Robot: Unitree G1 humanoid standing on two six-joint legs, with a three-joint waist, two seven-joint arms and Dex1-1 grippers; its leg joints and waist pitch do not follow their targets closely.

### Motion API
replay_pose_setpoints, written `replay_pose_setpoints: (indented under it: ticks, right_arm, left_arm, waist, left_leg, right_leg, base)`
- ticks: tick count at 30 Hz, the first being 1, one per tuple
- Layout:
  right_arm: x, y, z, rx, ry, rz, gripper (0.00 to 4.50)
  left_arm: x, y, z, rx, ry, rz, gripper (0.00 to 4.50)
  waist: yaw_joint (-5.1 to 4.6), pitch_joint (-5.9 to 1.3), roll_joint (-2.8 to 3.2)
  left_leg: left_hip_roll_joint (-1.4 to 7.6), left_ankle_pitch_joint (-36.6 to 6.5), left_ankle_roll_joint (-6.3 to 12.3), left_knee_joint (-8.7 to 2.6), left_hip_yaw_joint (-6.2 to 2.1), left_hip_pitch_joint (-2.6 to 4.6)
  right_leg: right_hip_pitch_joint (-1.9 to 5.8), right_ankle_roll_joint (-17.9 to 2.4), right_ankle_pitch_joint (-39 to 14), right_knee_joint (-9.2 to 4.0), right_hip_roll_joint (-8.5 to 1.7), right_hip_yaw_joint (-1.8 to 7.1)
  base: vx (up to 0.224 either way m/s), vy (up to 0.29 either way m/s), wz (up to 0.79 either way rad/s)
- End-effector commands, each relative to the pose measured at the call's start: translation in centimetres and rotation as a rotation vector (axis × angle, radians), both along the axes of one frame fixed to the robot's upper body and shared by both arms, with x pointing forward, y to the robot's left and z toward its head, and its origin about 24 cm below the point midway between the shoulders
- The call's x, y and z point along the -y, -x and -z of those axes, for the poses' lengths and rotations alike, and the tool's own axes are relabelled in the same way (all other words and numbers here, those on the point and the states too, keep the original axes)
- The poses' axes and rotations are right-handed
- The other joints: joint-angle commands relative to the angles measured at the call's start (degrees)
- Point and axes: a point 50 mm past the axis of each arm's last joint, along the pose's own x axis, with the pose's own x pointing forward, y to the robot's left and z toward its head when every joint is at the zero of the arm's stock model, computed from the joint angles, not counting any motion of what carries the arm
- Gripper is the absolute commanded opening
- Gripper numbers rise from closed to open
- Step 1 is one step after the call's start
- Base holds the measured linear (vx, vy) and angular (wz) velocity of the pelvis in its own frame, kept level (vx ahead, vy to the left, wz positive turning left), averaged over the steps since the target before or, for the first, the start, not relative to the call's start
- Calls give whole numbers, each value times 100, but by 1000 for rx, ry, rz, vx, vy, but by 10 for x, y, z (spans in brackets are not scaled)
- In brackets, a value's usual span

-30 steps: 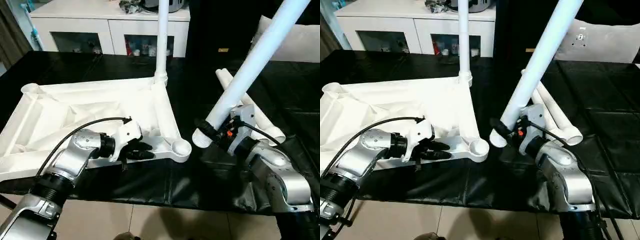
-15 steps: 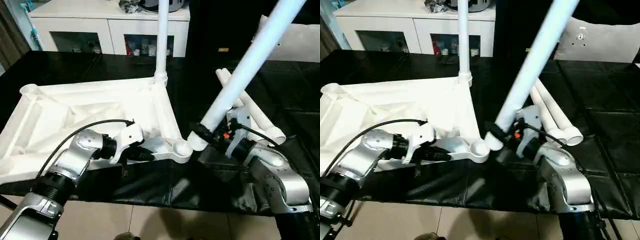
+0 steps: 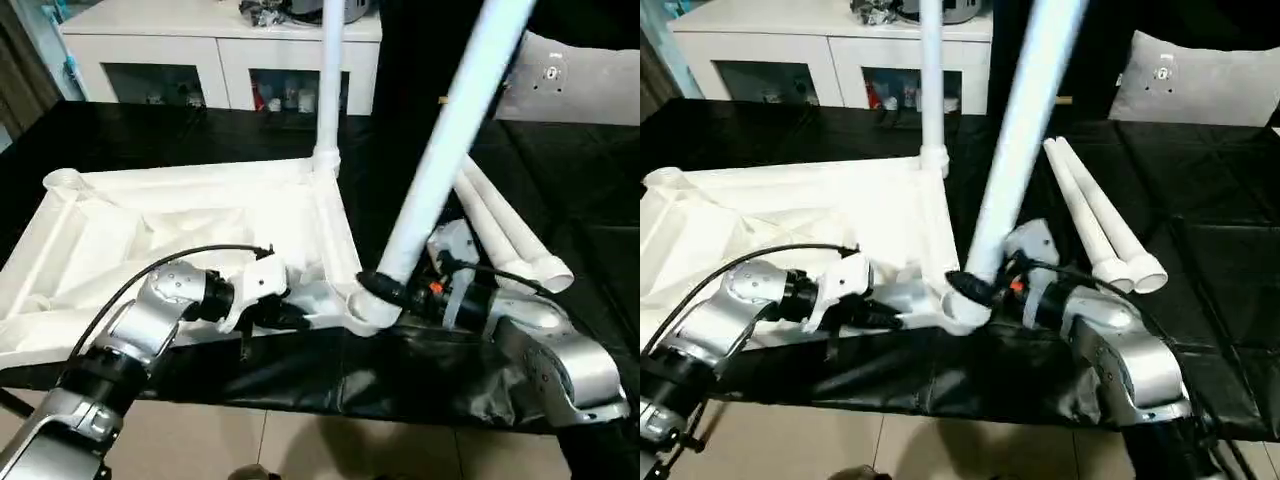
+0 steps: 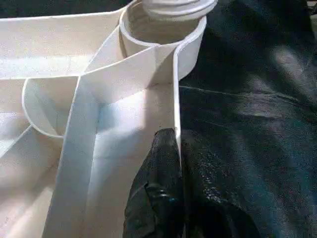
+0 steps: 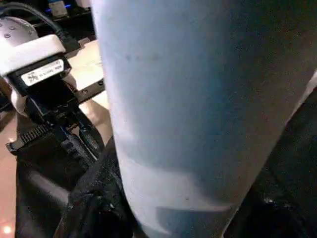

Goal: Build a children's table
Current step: Insert table leg to table base

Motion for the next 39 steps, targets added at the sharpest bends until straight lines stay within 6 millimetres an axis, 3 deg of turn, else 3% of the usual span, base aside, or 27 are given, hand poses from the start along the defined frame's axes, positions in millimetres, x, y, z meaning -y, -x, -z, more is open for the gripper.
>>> replay_pose_setpoints:
  ticks: [1,3,4,9,11,20,30,34,39]
  right_arm:
    - [-2,-2,0,16,9,-1,190]
    - [-3,-3,0,20,5,2,190]
    - [-4,-3,0,21,3,1,190]
    - [-5,-2,4,18,9,-4,190]
    - [-5,-2,4,18,10,-4,190]
    - [-7,0,6,16,4,-4,190]
    - [-6,-1,6,23,7,4,190]
    - [-4,-3,5,25,10,10,190]
    - [-2,-7,9,-12,74,-13,190]
  left_arm:
    - [4,-1,1,23,6,-18,0]
    - [5,-3,1,22,29,-43,0]
    - [6,-3,0,12,44,-52,43]
    - [9,-2,0,-11,72,-62,67]
    - [10,-2,0,-12,74,-61,99]
    - [12,-3,6,-30,85,-88,97]
    - [9,-3,14,-25,11,-87,10]
    - [9,-4,12,-30,29,-84,0]
    - [9,1,12,-29,-6,-11,0]
  waist:
    - [14,-412,-31]
    - [19,-412,-31]
    - [29,-417,-33]
    - [33,-420,-39]
    - [32,-426,-39]
    - [23,-419,-23]
    - [12,-407,-7]
    - [8,-404,-4]
    - [4,-425,-27]
  left_leg:
    - [402,-1453,-12,-466,-159,70]
    - [403,-1484,-22,-462,-156,77]
    - [403,-1453,-21,-462,-154,72]
    - [397,-1394,5,-457,-156,59]
    - [397,-1358,21,-456,-158,53]
    - [397,-1451,12,-463,-166,56]
    - [390,-1608,-16,-469,-167,71]
    - [400,-1683,-51,-480,-183,74]
    - [397,-1489,-11,-473,-177,58]
  right_leg:
    - [266,-992,-2086,-436,-451,353]
    - [260,-995,-2091,-439,-459,356]
    - [270,-997,-2074,-437,-462,357]
    - [282,-997,-2014,-433,-466,356]
    - [285,-993,-1980,-424,-461,354]
    - [281,-939,-2105,-451,-455,348]
    - [277,-937,-2188,-472,-453,345]
    - [276,-882,-2334,-482,-459,340]
    - [293,-970,-2038,-435,-450,347]
  base:
    - [0,0,0]
    - [0,0,0]
    - [0,0,0]
    - [0,0,0]
    - [0,0,0]
    - [0,0,0]
    - [0,0,0]
    - [0,0,0]
    - [0,0,0]
